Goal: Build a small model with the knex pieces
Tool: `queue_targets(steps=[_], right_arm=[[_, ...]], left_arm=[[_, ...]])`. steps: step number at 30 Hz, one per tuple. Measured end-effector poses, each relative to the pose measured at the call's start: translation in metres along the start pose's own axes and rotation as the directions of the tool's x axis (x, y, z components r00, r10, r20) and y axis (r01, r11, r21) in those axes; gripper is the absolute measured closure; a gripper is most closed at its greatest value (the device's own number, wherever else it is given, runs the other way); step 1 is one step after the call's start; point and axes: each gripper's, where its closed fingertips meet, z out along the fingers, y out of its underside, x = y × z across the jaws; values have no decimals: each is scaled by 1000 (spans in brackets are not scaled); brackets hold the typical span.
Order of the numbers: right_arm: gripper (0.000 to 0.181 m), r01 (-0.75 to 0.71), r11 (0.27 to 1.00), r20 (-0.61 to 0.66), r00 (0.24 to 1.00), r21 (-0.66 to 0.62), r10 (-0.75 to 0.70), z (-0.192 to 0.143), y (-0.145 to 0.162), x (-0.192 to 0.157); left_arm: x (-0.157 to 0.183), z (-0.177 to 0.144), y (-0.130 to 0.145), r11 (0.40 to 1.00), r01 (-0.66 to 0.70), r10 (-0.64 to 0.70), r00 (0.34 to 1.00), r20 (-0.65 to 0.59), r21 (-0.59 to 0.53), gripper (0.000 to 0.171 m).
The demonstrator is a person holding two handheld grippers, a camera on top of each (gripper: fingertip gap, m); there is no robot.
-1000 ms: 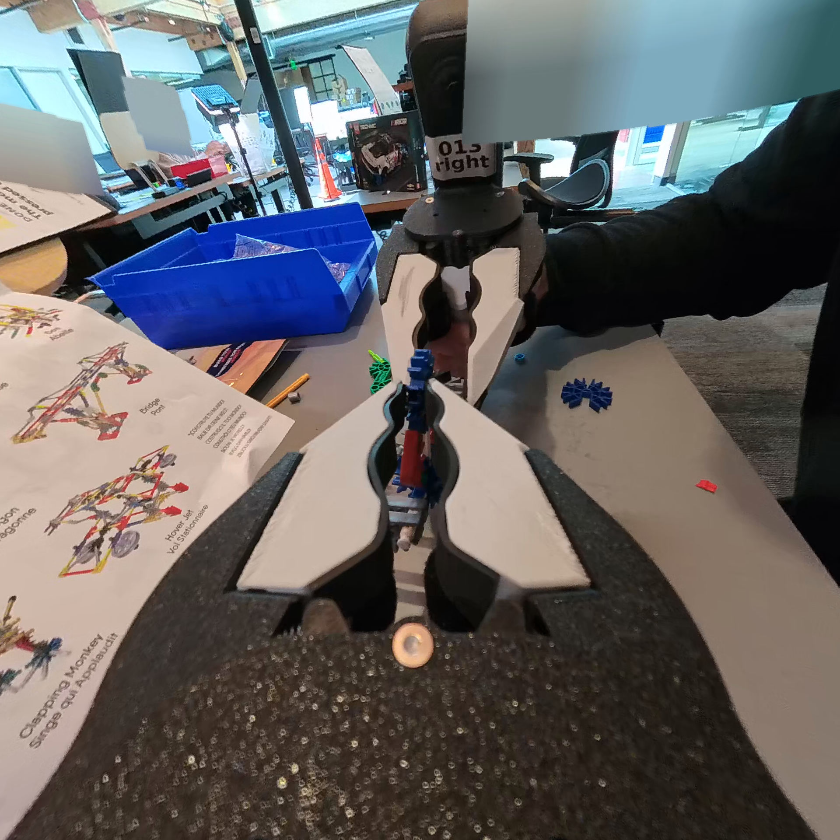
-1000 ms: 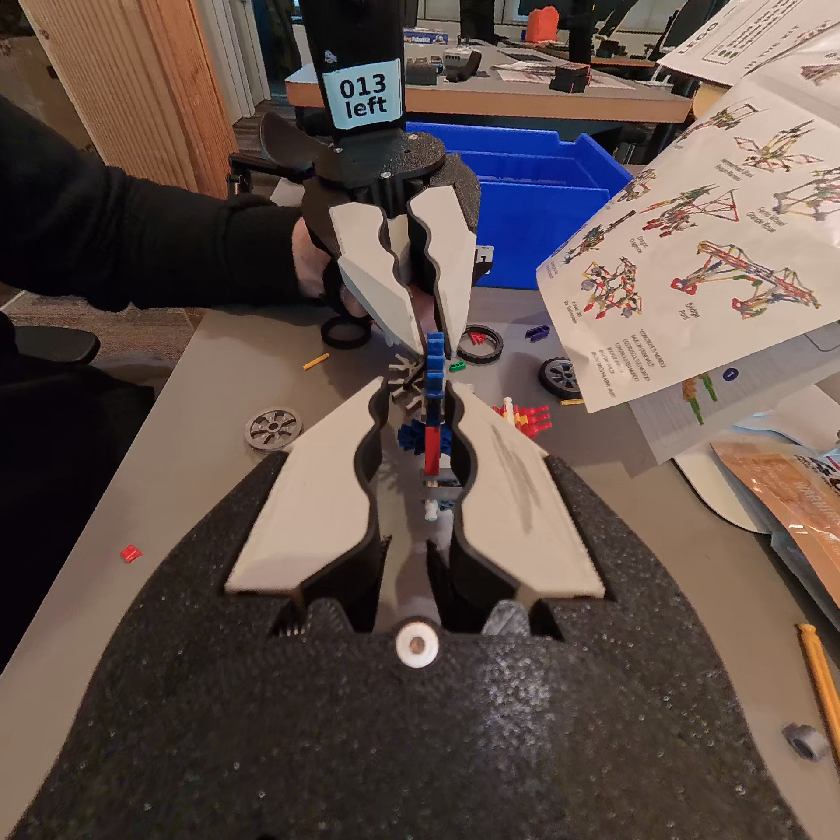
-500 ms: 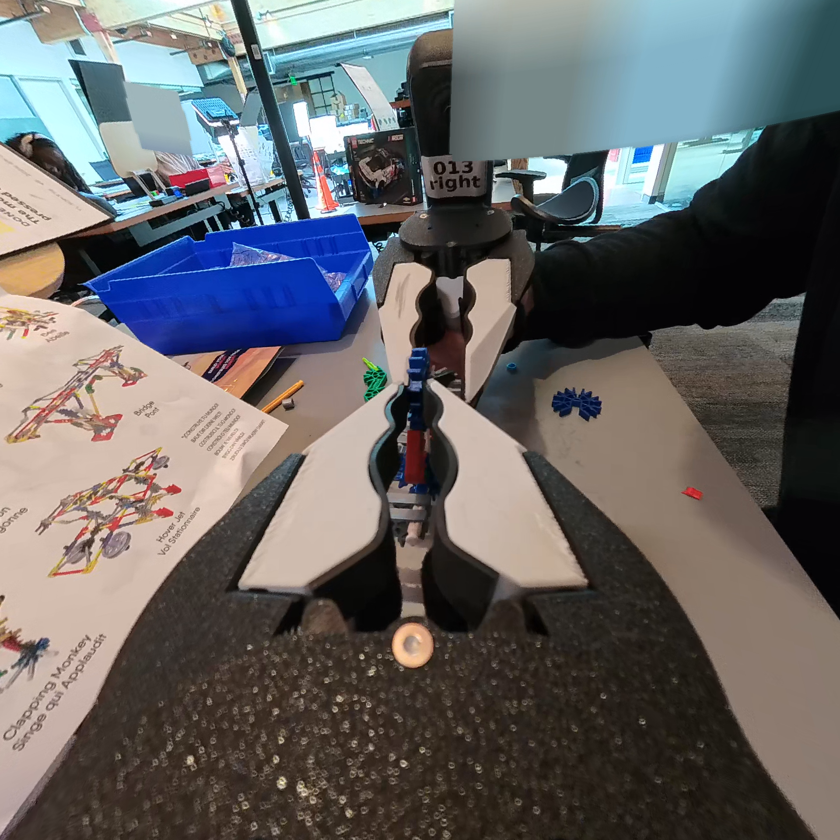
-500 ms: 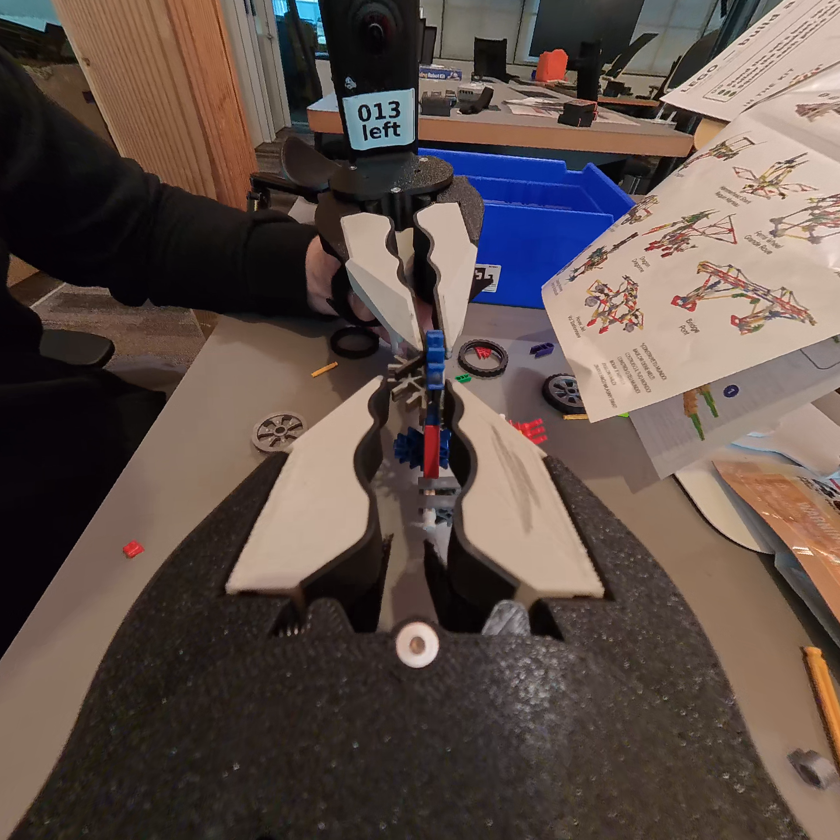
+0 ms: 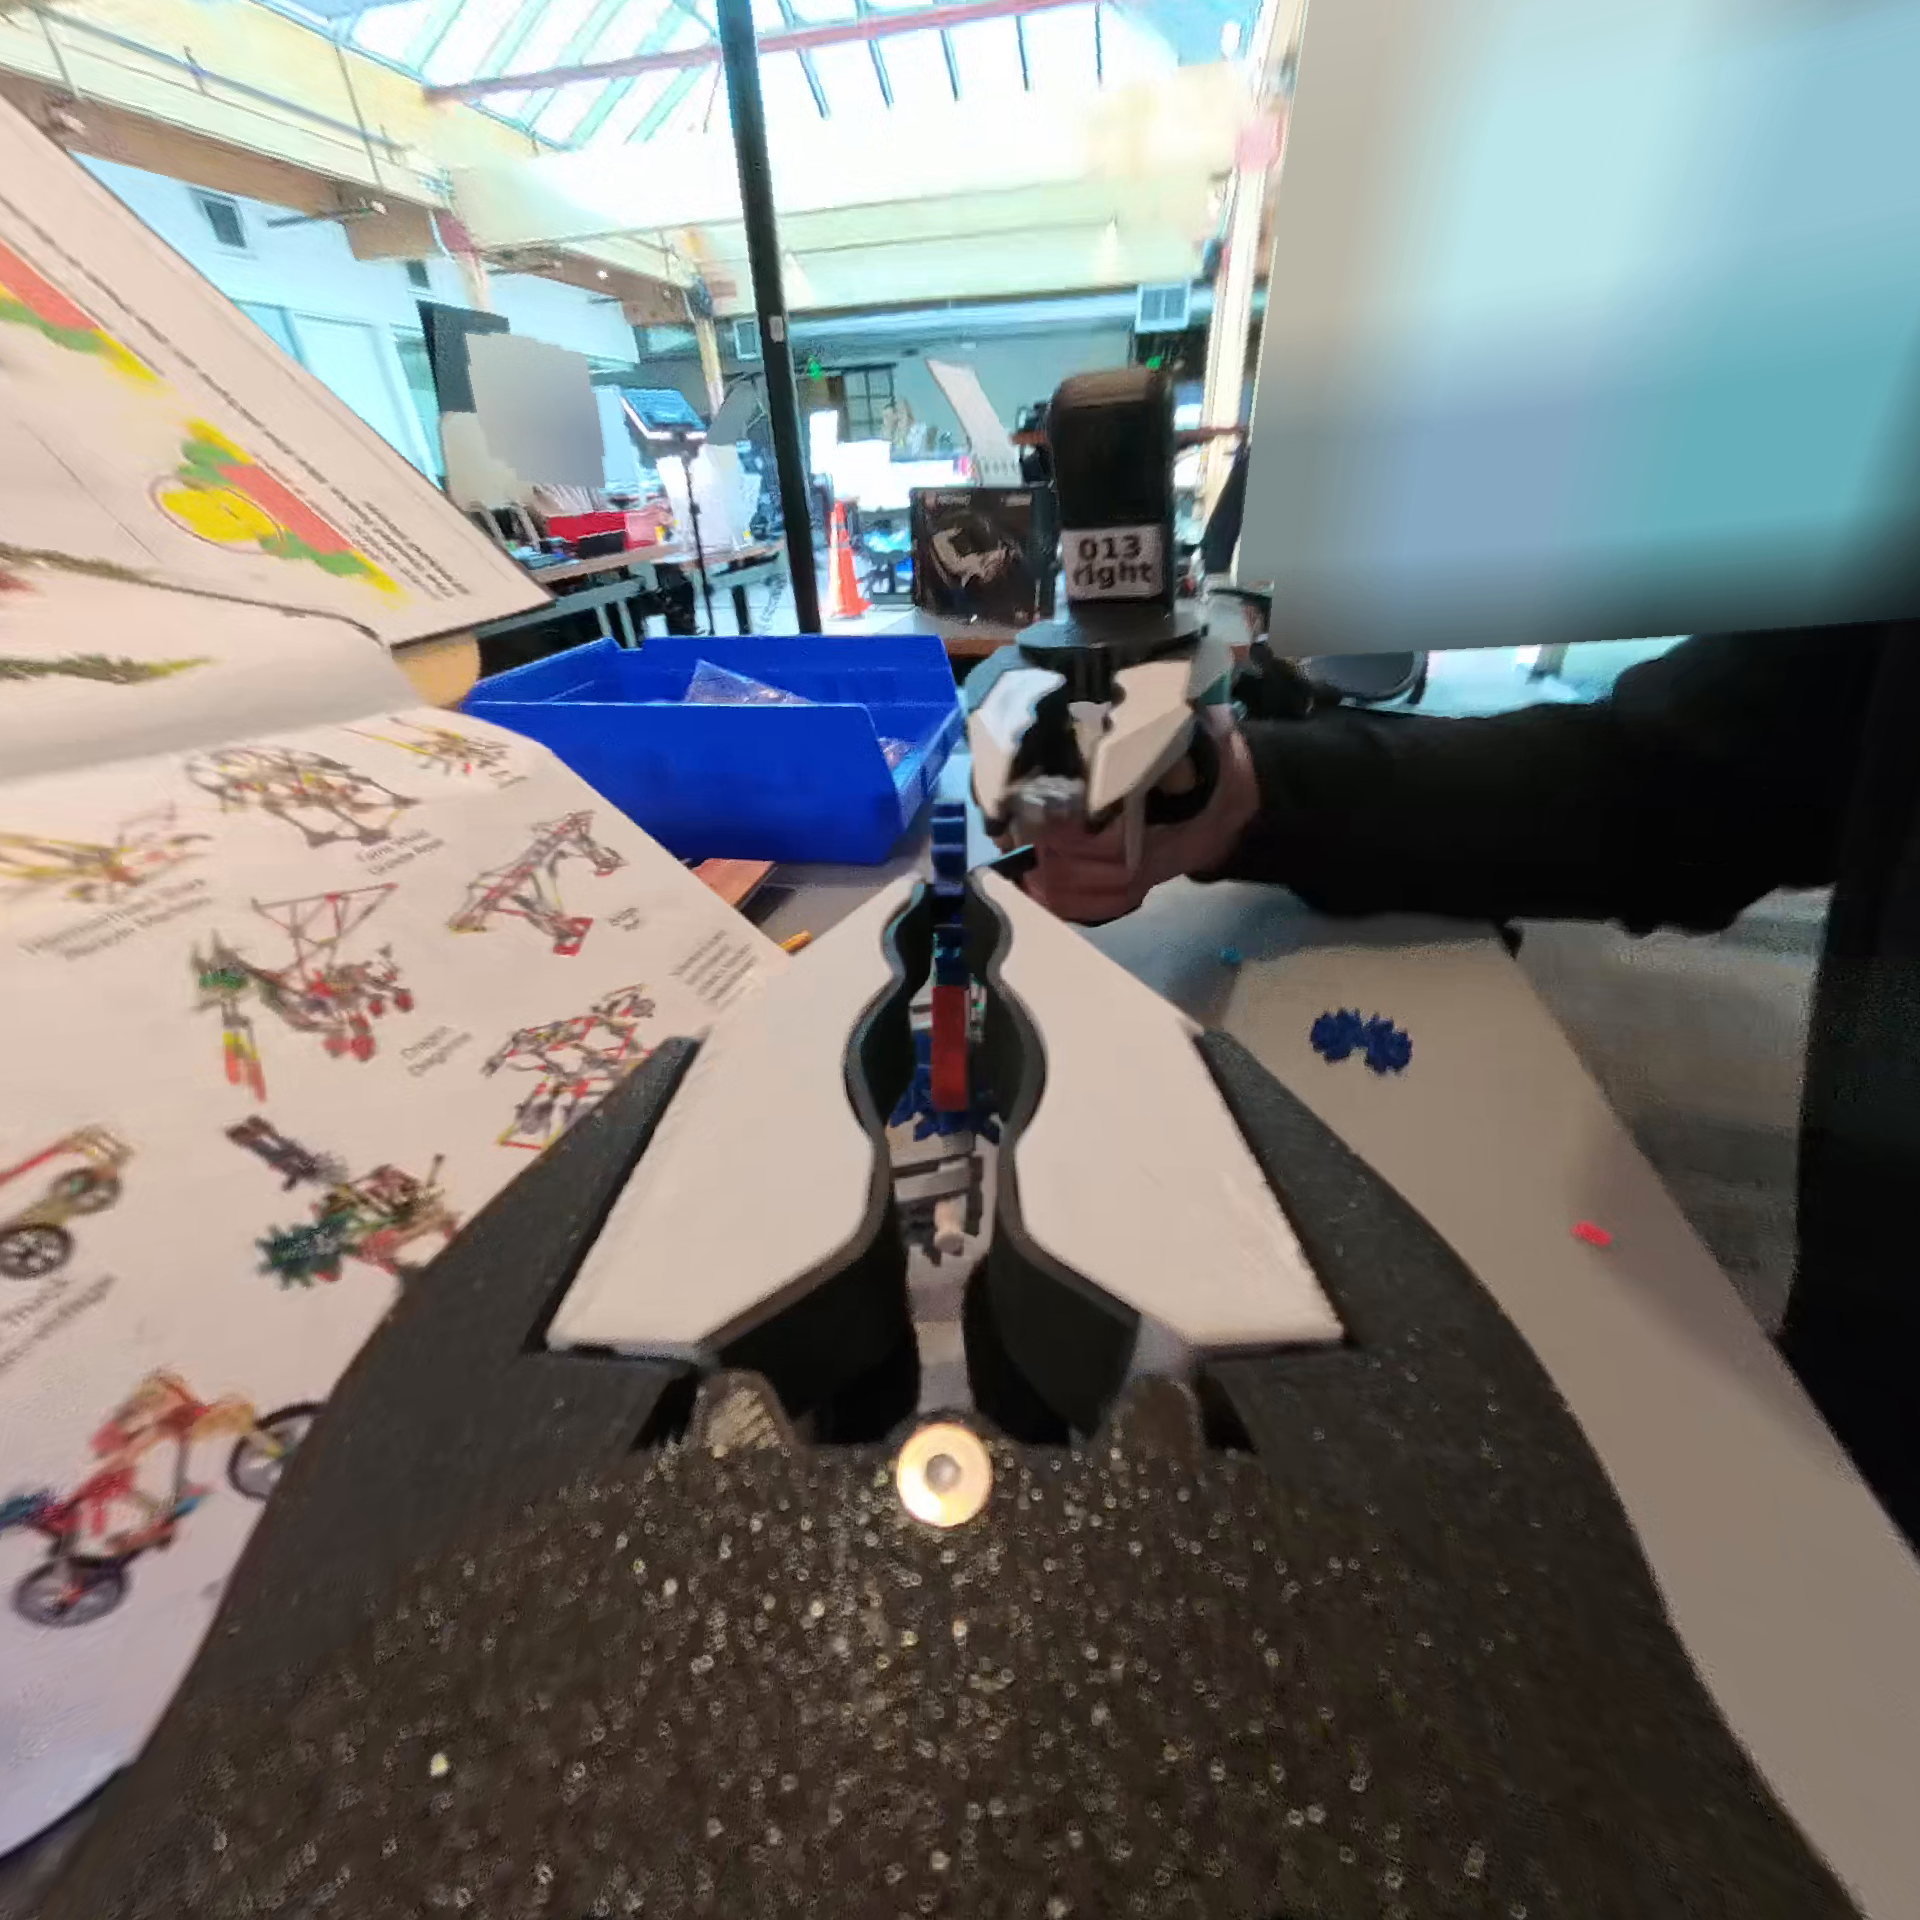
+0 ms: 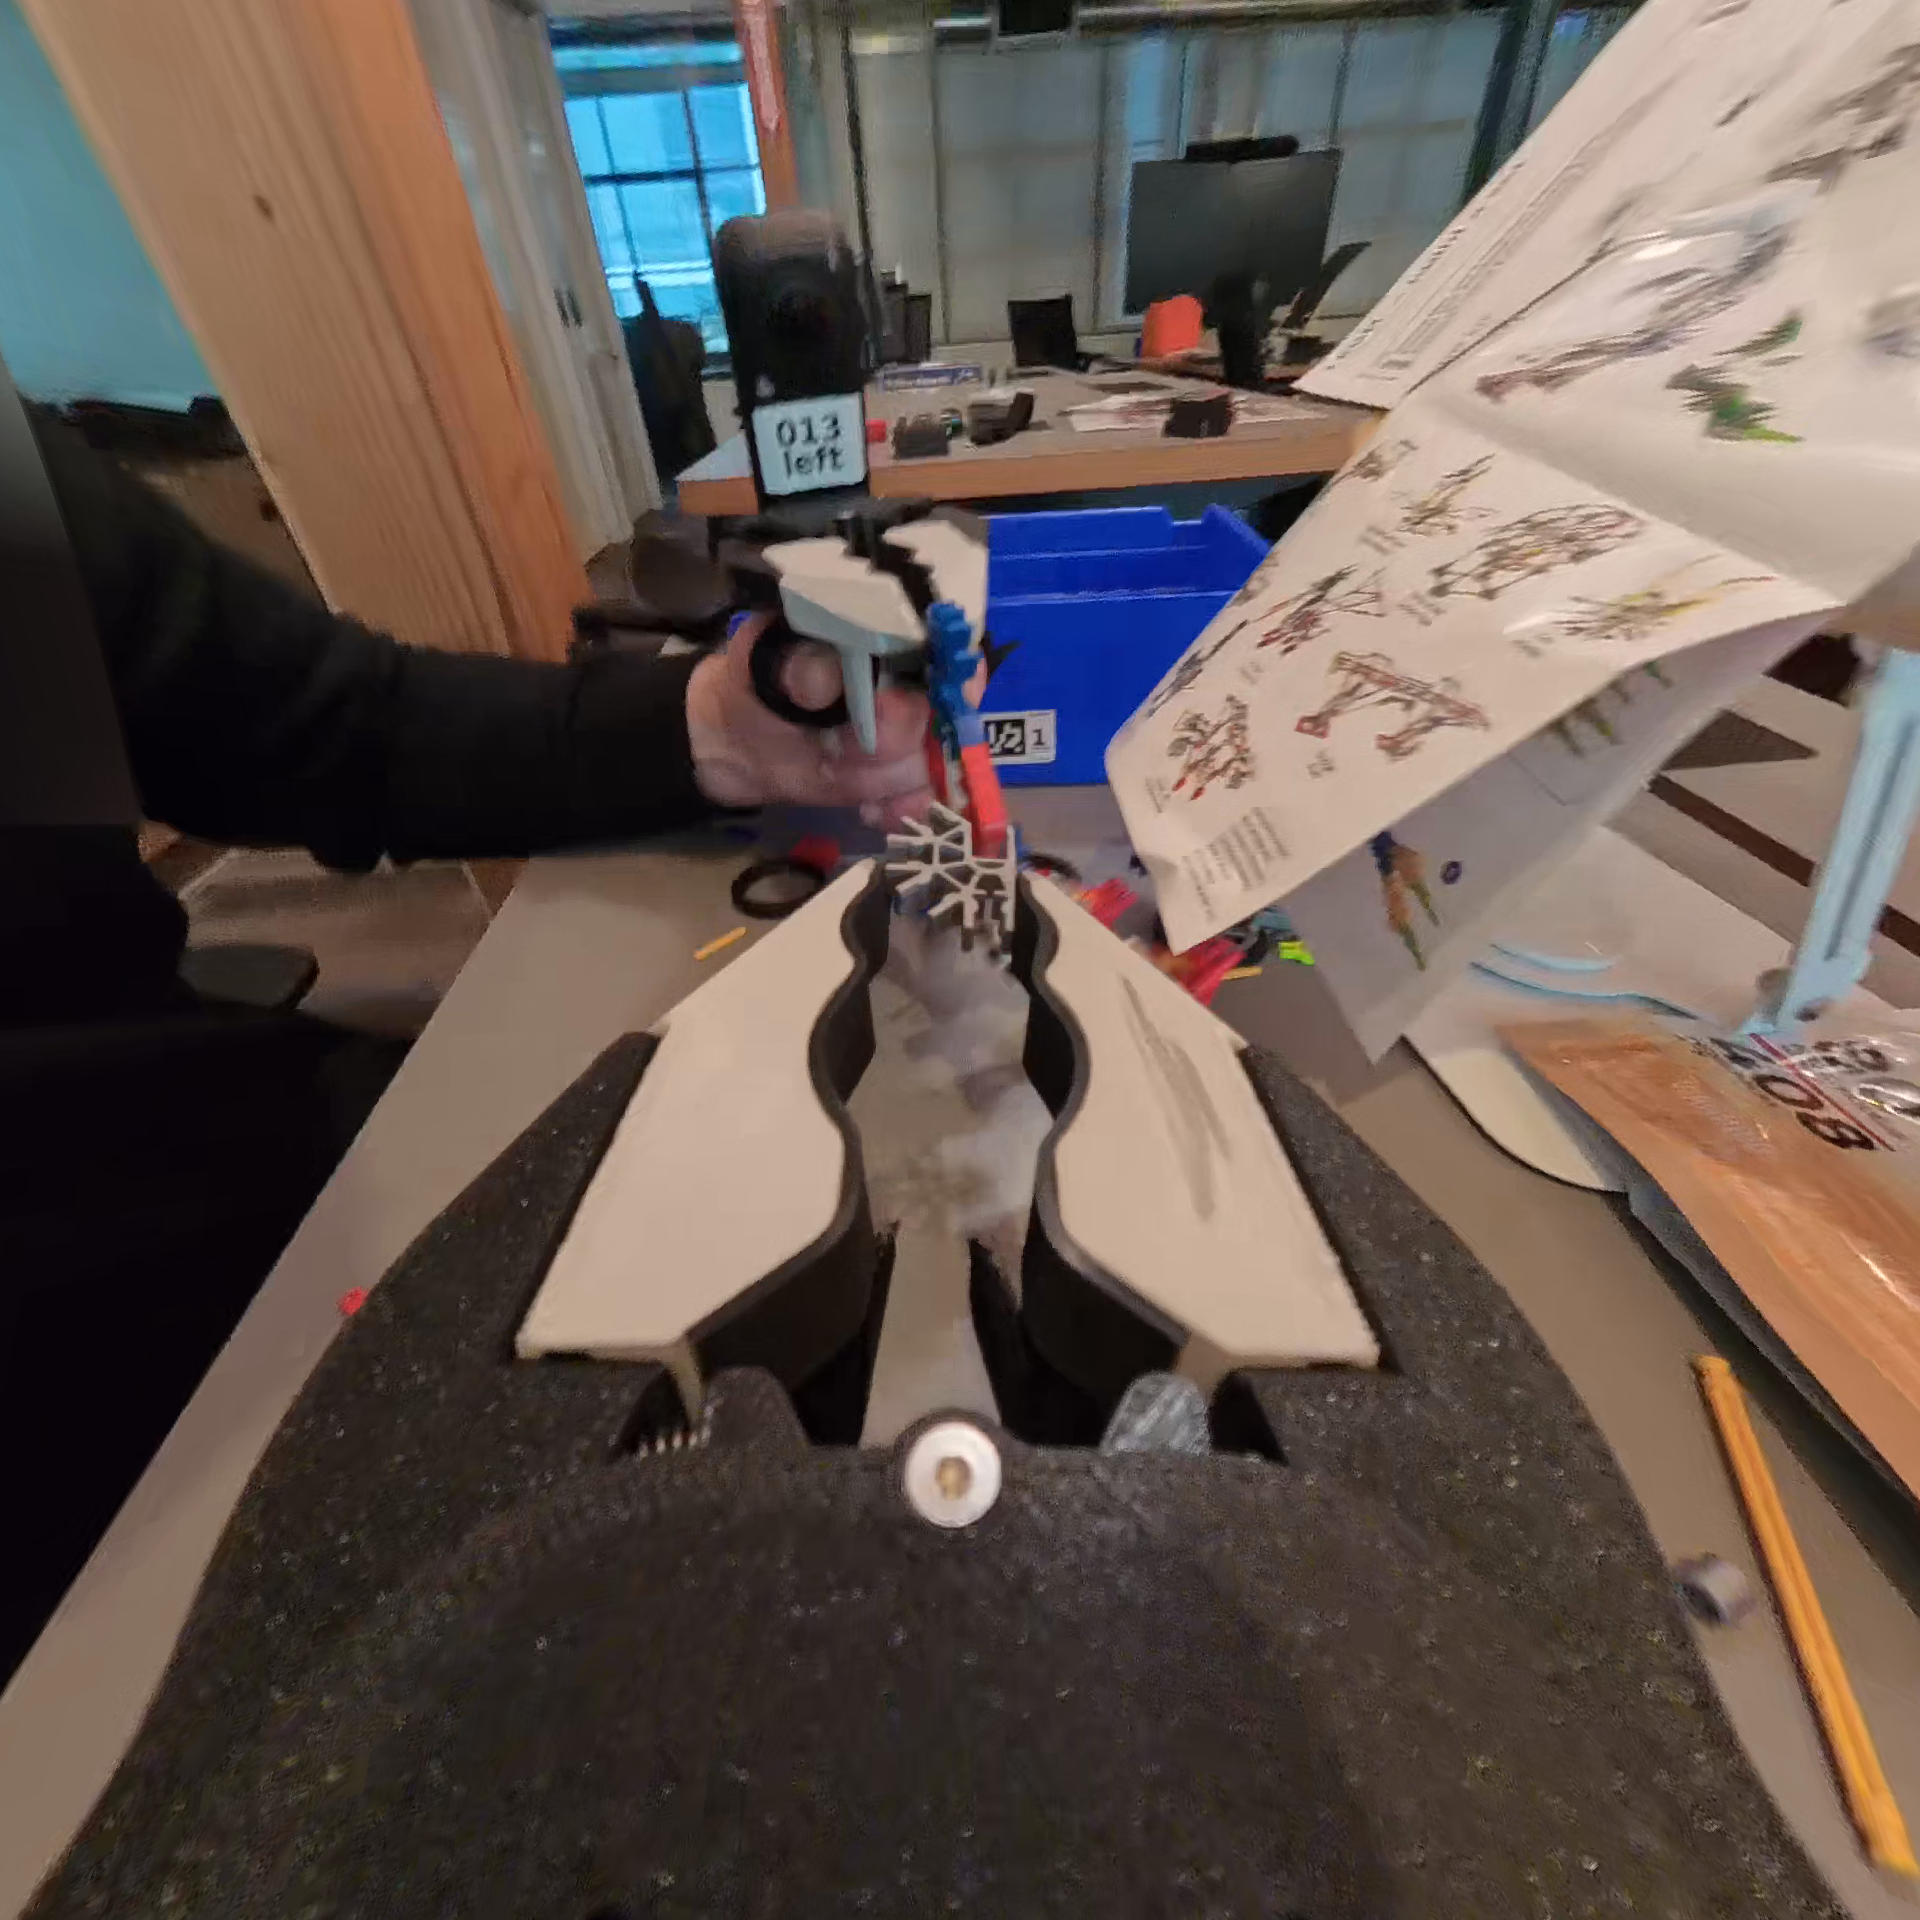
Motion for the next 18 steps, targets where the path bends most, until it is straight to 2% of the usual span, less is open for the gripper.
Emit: queue_targets(steps=[2, 4, 8, 18], right_arm=[[159, 71, 991, 25, 997, -116, -69, 17, 22, -12], [159, 82, 983, 35, 996, -164, -77, 20, 32, -14], [158, 63, 987, 46, 997, -147, -57, 17, 26, -15], [158, 65, 987, -42, 997, -147, -71, 18, 24, -3]], left_arm=[[8, 10, 13, 996, -53, 52, 998, -24, -71, 170], [15, 16, 23, 993, -52, 47, 998, -51, -107, 170], [10, 20, 26, 994, 23, -28, 999, -46, -108, 170], [-6, 25, 33, 982, 146, -144, 989, 25, -122, 169]])
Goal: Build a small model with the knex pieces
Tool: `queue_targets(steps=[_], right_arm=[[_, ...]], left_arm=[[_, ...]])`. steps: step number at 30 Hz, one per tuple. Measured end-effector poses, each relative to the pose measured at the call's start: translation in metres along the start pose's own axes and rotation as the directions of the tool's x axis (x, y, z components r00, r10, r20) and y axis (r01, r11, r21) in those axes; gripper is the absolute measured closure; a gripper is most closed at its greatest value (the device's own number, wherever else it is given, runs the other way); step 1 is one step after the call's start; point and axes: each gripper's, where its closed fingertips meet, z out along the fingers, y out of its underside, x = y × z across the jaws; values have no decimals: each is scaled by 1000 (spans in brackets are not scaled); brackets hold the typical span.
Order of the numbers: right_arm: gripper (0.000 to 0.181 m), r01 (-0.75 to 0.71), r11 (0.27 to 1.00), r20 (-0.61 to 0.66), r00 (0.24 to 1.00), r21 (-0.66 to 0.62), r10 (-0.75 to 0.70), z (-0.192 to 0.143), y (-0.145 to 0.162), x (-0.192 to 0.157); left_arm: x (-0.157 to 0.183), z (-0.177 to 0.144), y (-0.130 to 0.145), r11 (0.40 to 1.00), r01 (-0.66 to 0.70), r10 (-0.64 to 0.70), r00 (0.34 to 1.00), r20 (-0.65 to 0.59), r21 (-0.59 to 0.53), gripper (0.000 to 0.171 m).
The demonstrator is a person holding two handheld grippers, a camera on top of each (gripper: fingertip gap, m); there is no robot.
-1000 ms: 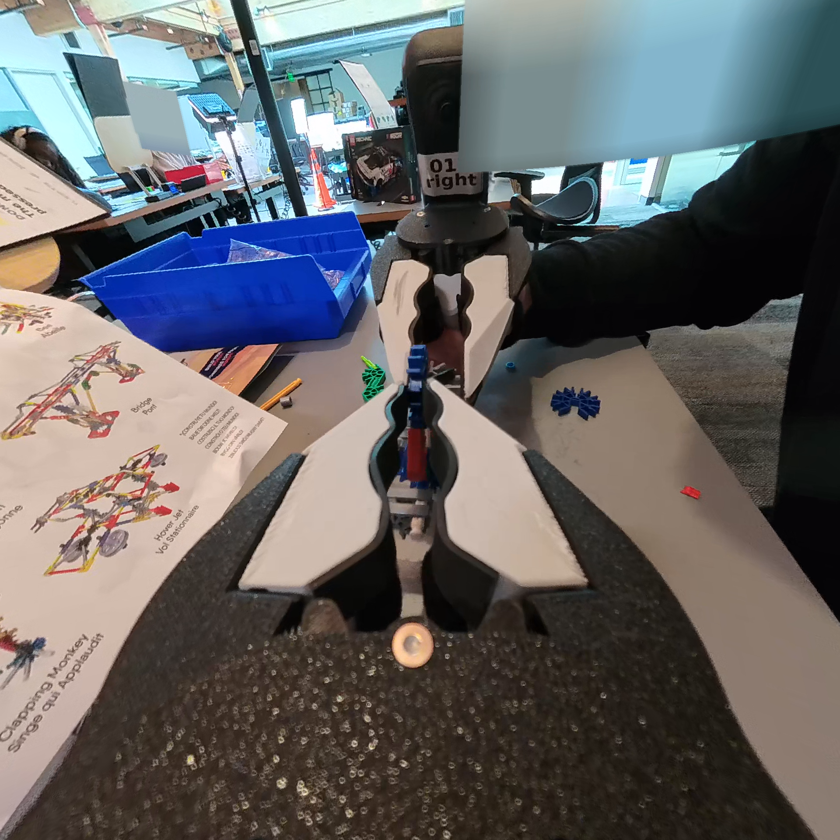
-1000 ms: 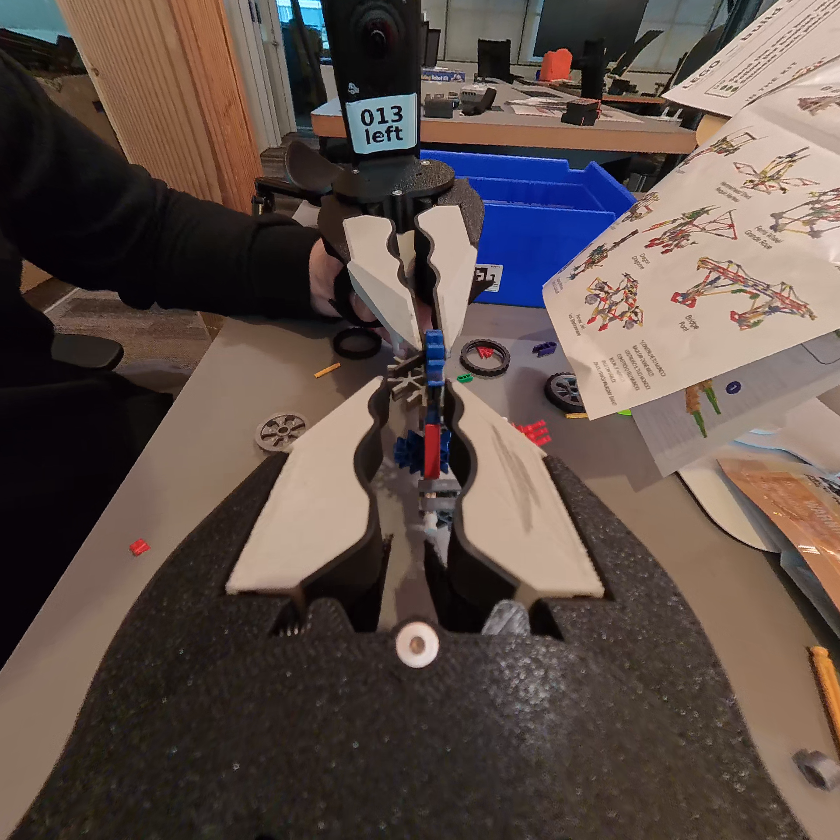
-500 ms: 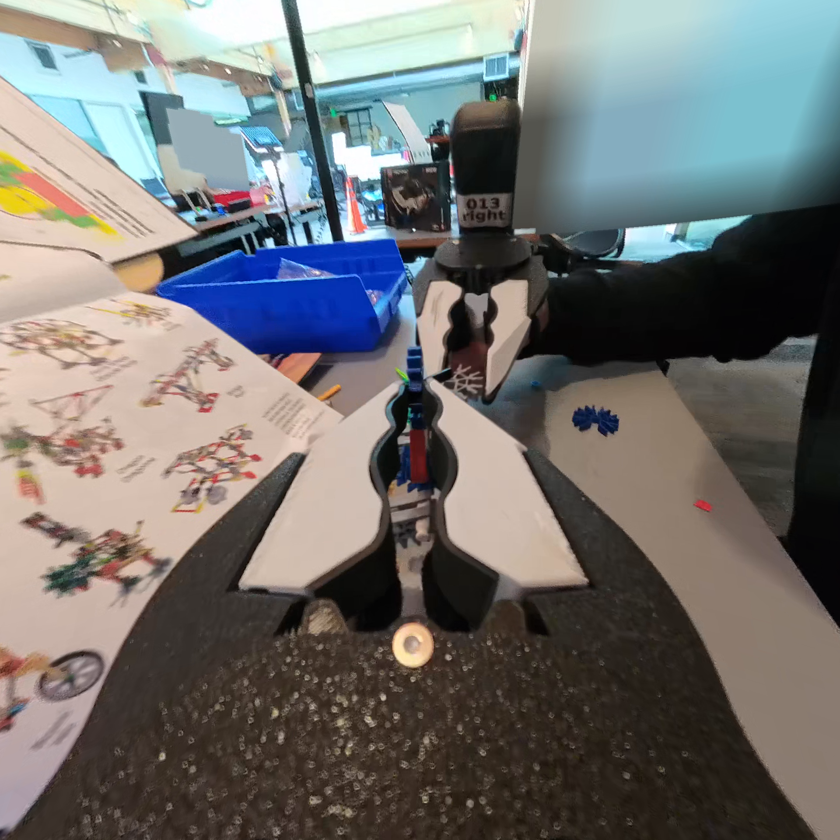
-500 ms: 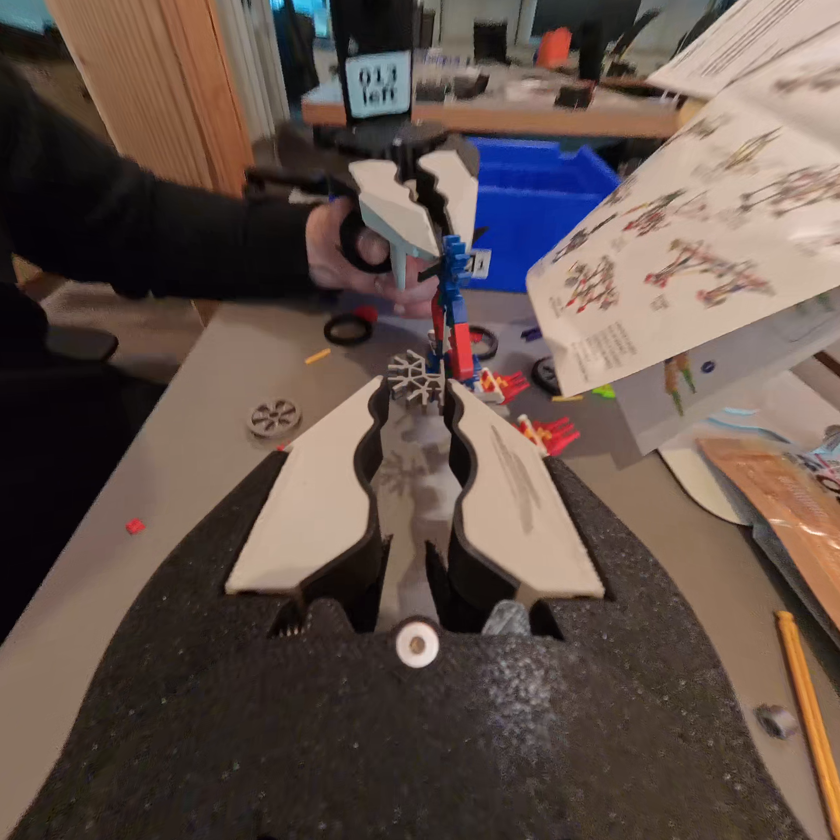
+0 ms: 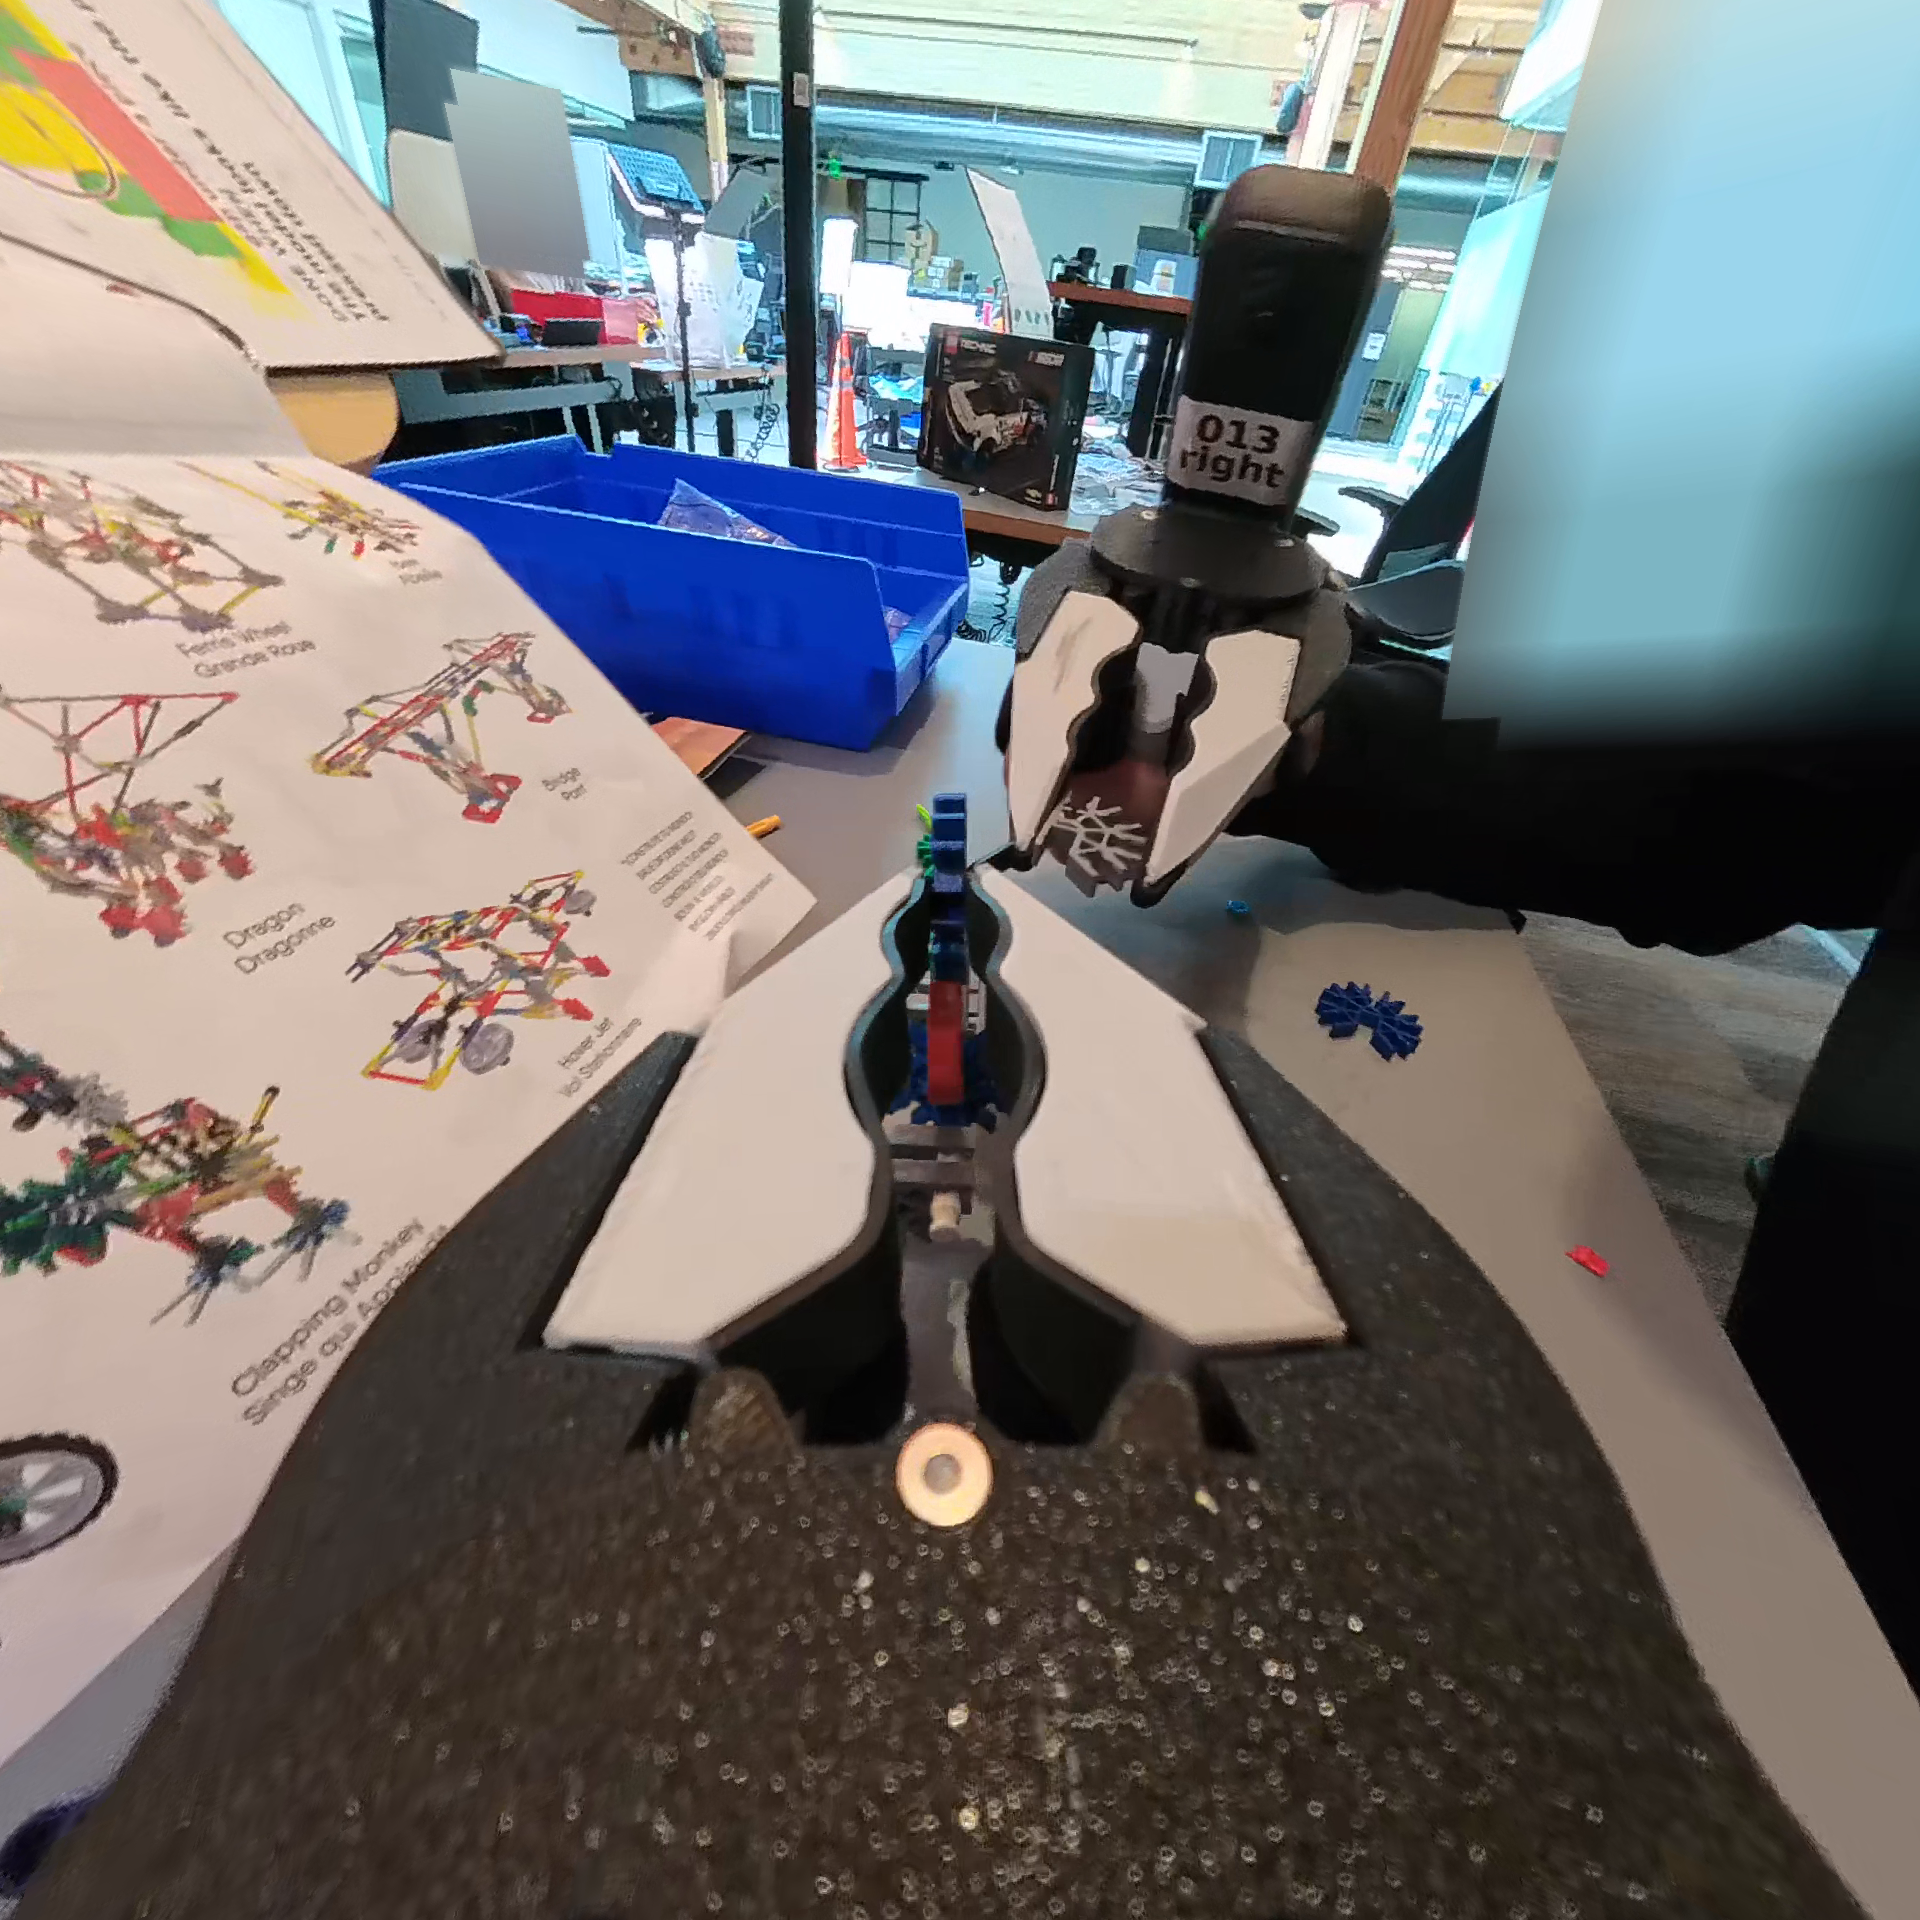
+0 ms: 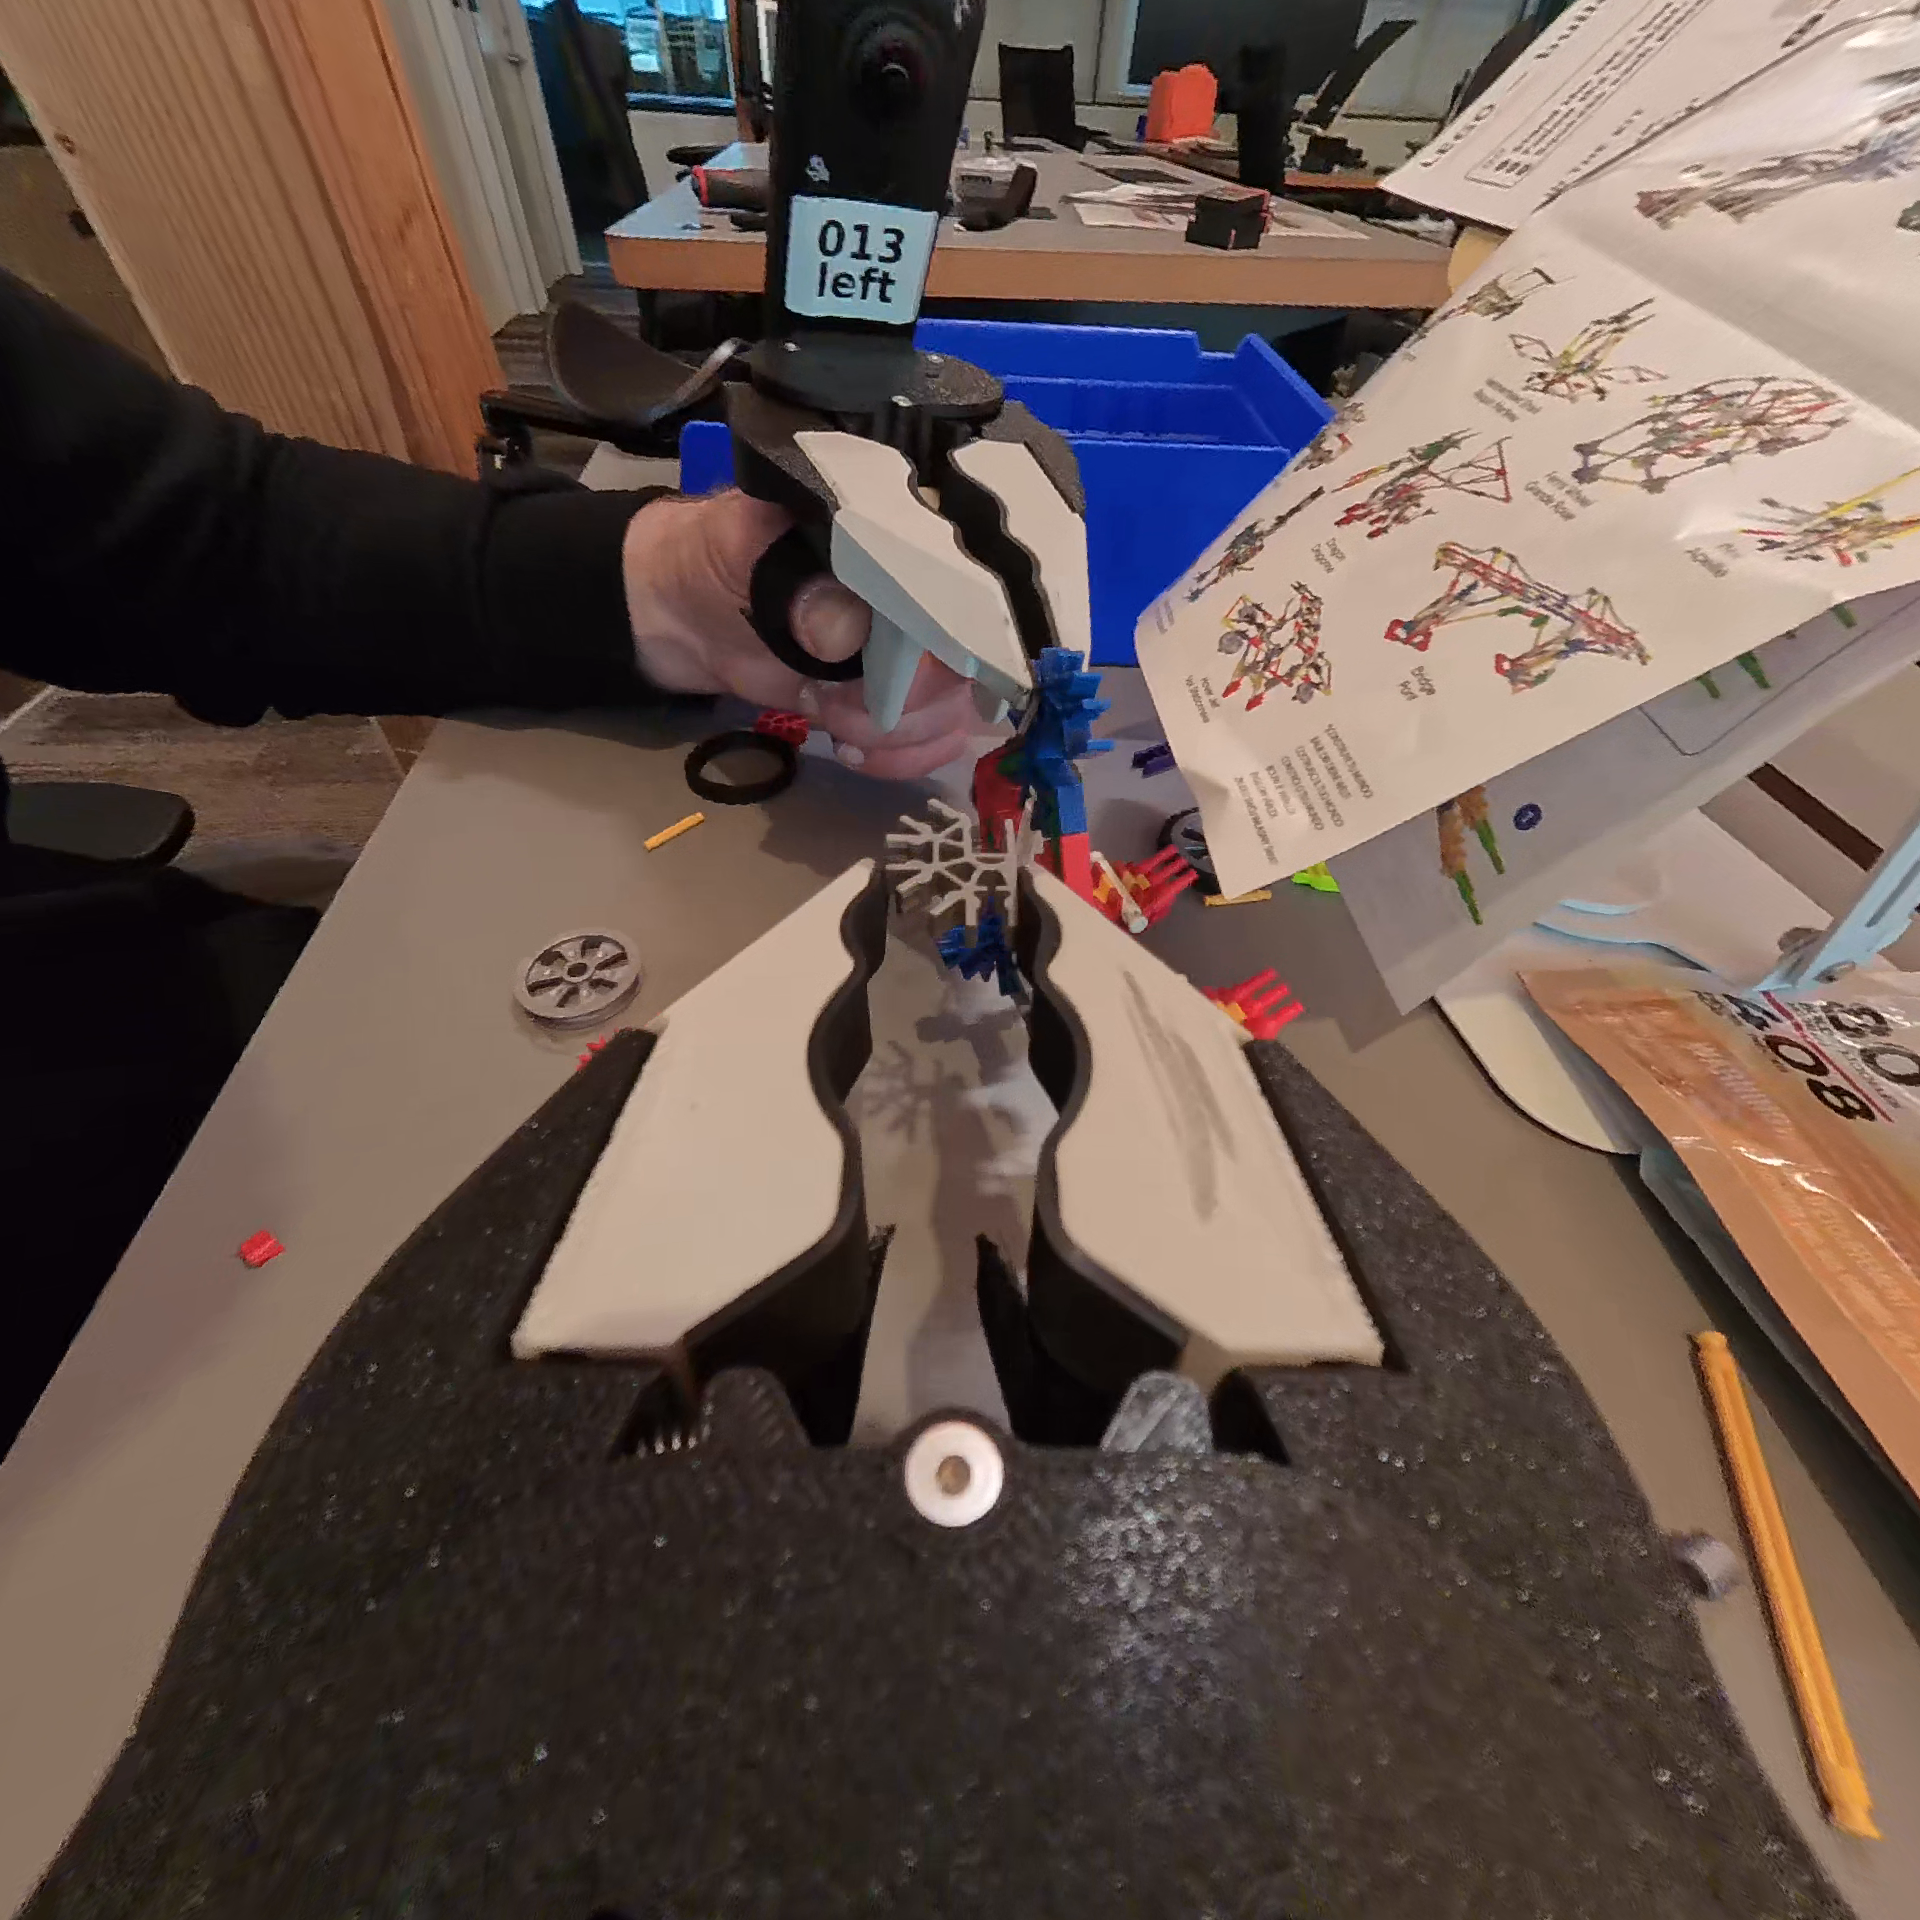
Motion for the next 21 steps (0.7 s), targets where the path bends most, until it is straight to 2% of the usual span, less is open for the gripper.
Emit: queue_targets(steps=[6, 9, 15, 21], right_arm=[[157, 2, 1000, -41, 999, -14, -3, 3, 3, 6], [157, -2, 999, -18, 1000, -34, 1, 3, 7, 3], [157, 15, 978, 88, 996, -208, 4, 13, 40, -16], [157, 54, 938, 133, 991, -343, -9, 20, 69, -28]], left_arm=[[-9, -2, 0, 998, 64, -64, 998, 21, 11, 169], [-12, -2, -1, 996, 85, -85, 996, 24, 19, 170], [-14, -2, -1, 994, 111, -112, 993, 30, 24, 170], [-17, -1, 0, 990, 141, -142, 989, 32, 27, 169]])
